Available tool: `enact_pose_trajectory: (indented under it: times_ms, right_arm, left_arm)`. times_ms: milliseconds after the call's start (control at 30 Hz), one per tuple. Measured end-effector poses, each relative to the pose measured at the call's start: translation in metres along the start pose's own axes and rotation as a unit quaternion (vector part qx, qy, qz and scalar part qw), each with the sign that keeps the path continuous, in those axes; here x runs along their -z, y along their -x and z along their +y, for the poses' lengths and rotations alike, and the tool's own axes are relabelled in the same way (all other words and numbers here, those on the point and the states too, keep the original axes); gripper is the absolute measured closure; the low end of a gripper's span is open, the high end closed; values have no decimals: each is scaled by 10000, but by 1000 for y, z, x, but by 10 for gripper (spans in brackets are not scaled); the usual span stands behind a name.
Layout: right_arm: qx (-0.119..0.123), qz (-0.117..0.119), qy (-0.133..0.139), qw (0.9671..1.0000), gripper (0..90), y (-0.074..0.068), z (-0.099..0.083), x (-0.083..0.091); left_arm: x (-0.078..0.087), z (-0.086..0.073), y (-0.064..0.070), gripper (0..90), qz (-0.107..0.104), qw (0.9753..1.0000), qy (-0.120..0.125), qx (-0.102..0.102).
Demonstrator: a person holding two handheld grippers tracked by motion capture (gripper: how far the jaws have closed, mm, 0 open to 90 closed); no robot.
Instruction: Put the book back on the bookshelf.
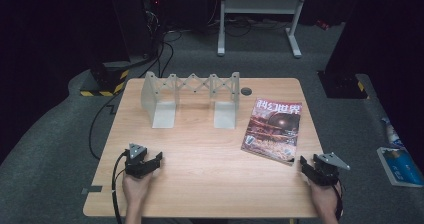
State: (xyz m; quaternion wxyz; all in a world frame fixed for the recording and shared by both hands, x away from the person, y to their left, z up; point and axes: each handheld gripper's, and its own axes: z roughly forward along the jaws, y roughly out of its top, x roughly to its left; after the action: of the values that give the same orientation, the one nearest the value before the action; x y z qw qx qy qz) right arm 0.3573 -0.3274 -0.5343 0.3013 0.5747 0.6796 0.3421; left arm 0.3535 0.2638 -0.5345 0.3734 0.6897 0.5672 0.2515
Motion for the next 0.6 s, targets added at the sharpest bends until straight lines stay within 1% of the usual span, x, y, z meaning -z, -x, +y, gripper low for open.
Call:
enact_pose_trajectory:
  times_ms: [33,67,100,167,200,233,300,400,500,567,600]
  right_arm:
    - [10,-3,2,10000,457,0,0,0]
    - [10,-3,2,10000,457,0,0,0]
    - [-55,2,-17,10000,442,1,1,0]
    - [-271,98,-56,9996,414,4,1,2]
    - [-271,98,-56,9996,414,4,1,2]
    - [-430,193,-109,9988,401,8,2,4]
    - [-517,260,-131,9982,398,10,2,6]
    - [-528,322,-98,9980,389,11,3,7]
    - [-528,448,-84,9976,389,10,6,7]
    - [-501,442,-76,9977,398,8,10,7]
    - [-582,468,-68,9972,400,8,11,8]
  left_arm:
    - [0,0,0,327,-7,10000,-4,-46]
    - [0,0,0,327,-7,10000,-4,-46]
    - [0,0,2,327,-29,10000,-8,-69]
    - [0,0,2,327,-15,9999,-10,-132]
    - [0,0,2,329,-15,9999,-10,-132]
    - [0,0,3,333,7,9999,-14,-126]
    - [0,-1,3,337,16,9999,-17,-139]
    - [0,-1,3,336,29,9999,-26,-142]
    - [0,-1,3,336,23,9999,-20,-133]
    - [0,-1,3,336,25,9999,-14,-117]
    - [0,-1,3,336,33,9999,-7,-112]
